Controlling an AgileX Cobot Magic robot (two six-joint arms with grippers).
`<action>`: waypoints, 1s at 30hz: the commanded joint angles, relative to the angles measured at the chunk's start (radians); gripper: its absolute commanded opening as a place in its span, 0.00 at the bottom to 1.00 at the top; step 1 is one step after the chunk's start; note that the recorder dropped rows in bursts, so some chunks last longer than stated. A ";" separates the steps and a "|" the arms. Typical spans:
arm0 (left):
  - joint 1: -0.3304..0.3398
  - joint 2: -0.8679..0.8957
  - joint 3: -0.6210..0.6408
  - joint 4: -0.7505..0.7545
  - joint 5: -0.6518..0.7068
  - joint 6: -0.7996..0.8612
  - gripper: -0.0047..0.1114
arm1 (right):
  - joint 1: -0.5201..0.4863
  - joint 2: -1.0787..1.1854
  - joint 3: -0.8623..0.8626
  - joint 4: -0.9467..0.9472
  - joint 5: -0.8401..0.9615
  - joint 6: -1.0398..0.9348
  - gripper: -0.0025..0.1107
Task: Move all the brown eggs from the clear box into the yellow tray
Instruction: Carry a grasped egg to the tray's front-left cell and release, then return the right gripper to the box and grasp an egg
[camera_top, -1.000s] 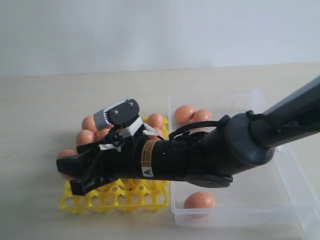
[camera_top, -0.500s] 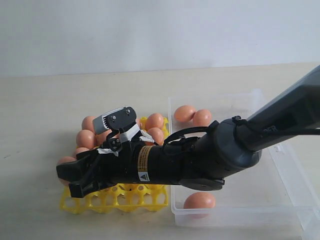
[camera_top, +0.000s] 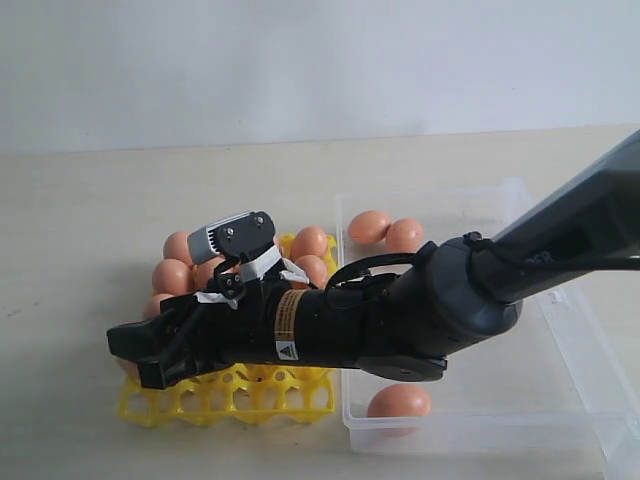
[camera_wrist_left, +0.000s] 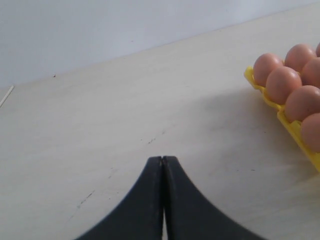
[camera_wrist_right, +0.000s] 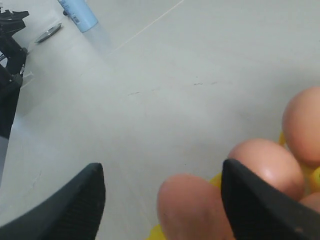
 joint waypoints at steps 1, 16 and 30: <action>-0.001 -0.006 -0.004 -0.008 -0.011 -0.007 0.04 | 0.001 -0.025 -0.007 0.012 -0.009 0.008 0.44; -0.001 -0.006 -0.004 -0.008 -0.011 -0.007 0.04 | -0.160 -0.513 -0.133 0.024 1.360 -0.199 0.02; -0.001 -0.006 -0.004 -0.008 -0.011 -0.007 0.04 | -0.427 -0.238 -0.214 0.521 1.201 -0.069 0.51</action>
